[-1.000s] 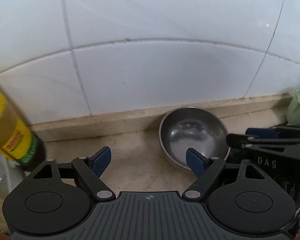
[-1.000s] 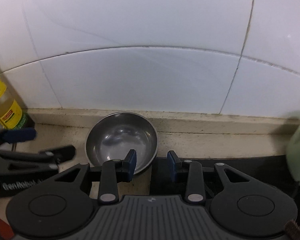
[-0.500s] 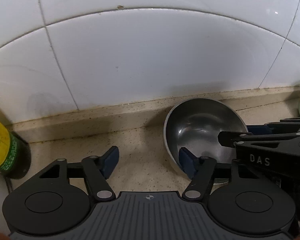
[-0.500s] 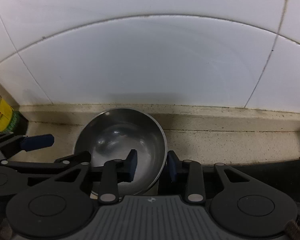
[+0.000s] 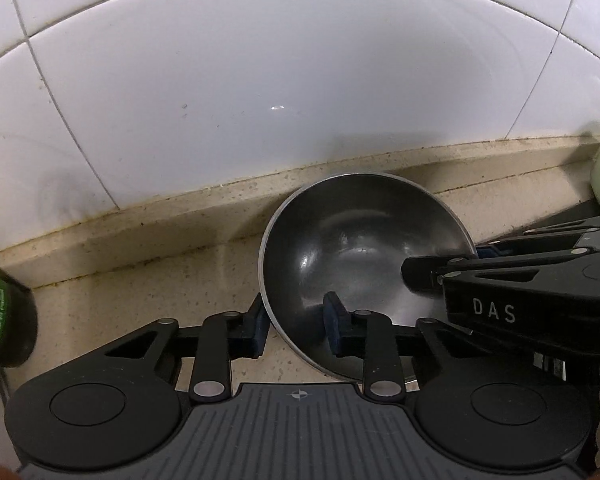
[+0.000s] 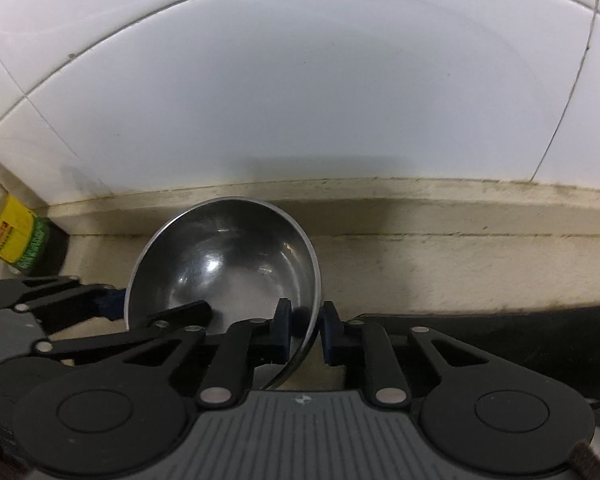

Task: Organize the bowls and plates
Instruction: 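Grasp the rim of that steel bowl with both grippers, then lift the bowl, lower it onto the bowl stack, open both grippers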

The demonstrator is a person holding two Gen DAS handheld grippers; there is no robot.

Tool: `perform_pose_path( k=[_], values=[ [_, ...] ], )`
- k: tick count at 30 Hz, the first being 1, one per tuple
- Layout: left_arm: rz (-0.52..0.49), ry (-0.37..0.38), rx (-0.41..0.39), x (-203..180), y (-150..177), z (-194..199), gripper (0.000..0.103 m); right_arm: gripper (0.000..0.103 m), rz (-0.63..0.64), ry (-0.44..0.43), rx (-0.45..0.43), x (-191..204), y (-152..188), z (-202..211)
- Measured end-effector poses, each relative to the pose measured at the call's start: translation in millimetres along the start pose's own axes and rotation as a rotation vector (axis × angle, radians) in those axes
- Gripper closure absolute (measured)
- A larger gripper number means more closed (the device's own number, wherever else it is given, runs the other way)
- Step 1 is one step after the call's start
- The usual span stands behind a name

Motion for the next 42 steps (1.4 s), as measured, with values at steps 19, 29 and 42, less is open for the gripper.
perform_pose_path(
  k=[19, 29, 42],
  values=[
    [0.019, 0.0, -0.1, 11, -9, 61, 0.064, 0.09, 0.028, -0.012, -0.105, 24, -7, 59],
    [0.01, 0.009, -0.186, 14, -1, 127, 0.061, 0.09, 0.076, -0.006, -0.171, 61, 4, 115],
    [-0.023, 0.039, -0.21, 20, 51, 179, 0.055, 0.089, 0.099, -0.023, -0.157, 98, 54, 156]
  ],
)
Point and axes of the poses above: each gripper's, at about its wrist camera, not at the fingertips, and z roughly against the way its jaws point, x to its left, y to its underside, the point moved 5 cm from there along -z, roughly the way its jaws point, and after that the axes turned 10 degrees about -y, right-handed, at the moved point
